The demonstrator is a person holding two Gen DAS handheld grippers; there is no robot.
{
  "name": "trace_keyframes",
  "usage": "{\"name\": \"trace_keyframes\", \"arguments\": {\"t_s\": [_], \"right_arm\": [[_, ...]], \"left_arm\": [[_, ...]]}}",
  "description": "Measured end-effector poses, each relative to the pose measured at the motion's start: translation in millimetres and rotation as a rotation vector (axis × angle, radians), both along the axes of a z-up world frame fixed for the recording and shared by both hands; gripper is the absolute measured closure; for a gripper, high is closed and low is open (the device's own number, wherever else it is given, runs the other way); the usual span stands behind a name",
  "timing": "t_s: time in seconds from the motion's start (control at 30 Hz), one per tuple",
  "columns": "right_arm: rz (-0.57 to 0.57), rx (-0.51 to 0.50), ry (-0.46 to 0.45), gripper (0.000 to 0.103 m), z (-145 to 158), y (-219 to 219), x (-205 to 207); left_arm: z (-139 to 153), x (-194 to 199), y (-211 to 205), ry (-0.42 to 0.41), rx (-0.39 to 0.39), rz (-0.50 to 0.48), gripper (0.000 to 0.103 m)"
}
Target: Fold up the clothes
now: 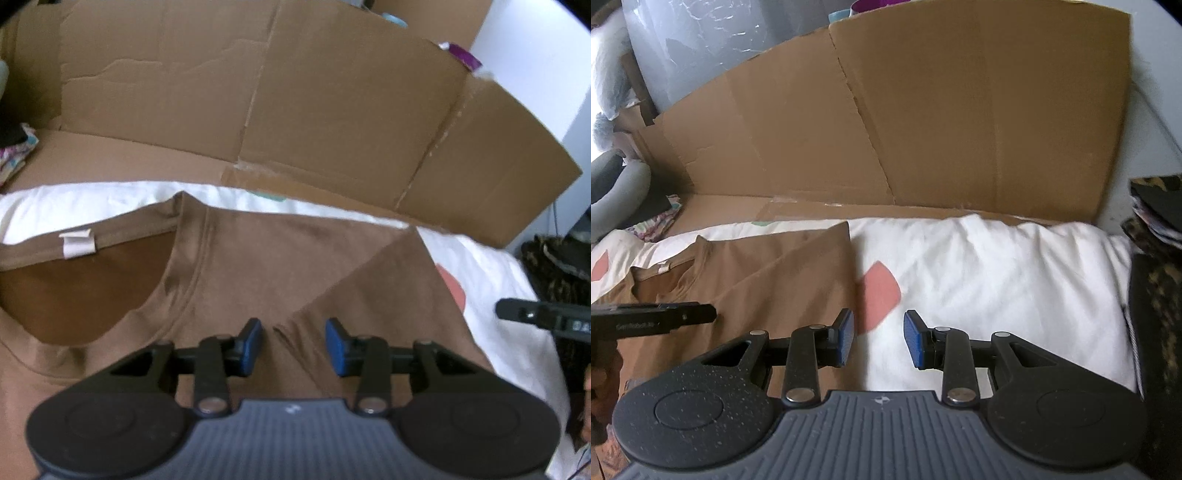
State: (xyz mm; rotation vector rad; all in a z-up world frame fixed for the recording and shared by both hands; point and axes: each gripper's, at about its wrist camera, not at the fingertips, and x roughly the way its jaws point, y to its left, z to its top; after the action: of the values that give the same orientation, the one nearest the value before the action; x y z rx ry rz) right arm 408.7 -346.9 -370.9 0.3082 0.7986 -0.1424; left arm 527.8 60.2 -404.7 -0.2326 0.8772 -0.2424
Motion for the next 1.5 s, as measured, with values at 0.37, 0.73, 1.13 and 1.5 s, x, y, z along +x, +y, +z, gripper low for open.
{"name": "trace_keyframes", "arguments": {"t_s": [0.37,0.73,1.13,1.5], "right_arm": [[0.049,-0.003,0.003,0.066,-13.5,4.2,51.6],[0.098,-0.006,0.002,0.064,-15.9,13.1,81.7],[0.145,-0.022,0.008,0.057,-18.8,25.0,94.3],[0.248,-0.051,0.041,0.077,-29.3,31.9,114.6]], "left_arm": [[3.4,-2.5,11.2,0.003,-0.054,0.045,0.098],[54.2,-27.8,2.8,-0.048,-0.115,0.041,0.1],[61.1,-53.0,4.3,-0.039,-0.111,0.068,0.1],[47.4,-52.0,20.1,-0.017,-0.117,0.117,0.101]]}}
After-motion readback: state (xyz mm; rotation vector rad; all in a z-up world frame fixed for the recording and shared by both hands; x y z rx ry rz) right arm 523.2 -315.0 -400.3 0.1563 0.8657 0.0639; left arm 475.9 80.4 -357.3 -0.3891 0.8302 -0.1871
